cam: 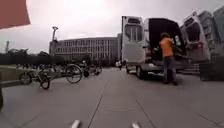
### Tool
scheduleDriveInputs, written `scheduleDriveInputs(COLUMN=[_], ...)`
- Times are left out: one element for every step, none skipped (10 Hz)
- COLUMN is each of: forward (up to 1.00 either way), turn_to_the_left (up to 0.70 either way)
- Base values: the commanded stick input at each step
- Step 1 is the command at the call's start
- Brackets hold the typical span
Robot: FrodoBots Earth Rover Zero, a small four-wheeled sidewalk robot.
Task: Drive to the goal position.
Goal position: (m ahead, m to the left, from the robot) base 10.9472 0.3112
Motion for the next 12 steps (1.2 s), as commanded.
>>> scheduleDriveInputs(forward=[0.7,0.7,0.7,0.7,0.7,0.7,0.7,0.7,0.7,0.7,0.7,0.7], turn_to_the_left=[0.0,0.0,0.0,0.0,0.0,0.0,0.0,0.0,0.0,0.0,0.0,0.0])
